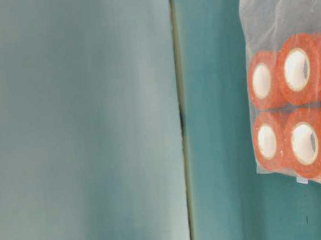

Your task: Hand over the clear zip bag and make it stand upright.

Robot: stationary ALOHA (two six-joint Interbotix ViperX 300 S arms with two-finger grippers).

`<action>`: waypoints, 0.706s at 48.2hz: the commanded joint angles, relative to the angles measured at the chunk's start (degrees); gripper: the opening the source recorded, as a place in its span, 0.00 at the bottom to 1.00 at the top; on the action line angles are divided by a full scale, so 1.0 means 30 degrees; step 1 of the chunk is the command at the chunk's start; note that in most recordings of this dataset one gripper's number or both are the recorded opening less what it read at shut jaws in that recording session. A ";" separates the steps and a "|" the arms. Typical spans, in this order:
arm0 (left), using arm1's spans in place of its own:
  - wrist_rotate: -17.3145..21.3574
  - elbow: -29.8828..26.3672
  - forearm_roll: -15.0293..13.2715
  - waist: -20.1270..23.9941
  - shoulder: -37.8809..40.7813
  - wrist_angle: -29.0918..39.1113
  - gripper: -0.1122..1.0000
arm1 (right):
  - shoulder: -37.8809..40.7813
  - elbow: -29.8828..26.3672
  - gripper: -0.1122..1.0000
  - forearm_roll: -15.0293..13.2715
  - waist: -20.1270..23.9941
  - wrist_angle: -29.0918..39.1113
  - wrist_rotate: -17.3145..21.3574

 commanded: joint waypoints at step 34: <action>-0.0264 -0.0586 0.0059 0.0439 0.0850 0.0938 0.09 | 0.6563 0.1553 0.11 0.3428 0.0469 -0.2344 0.8584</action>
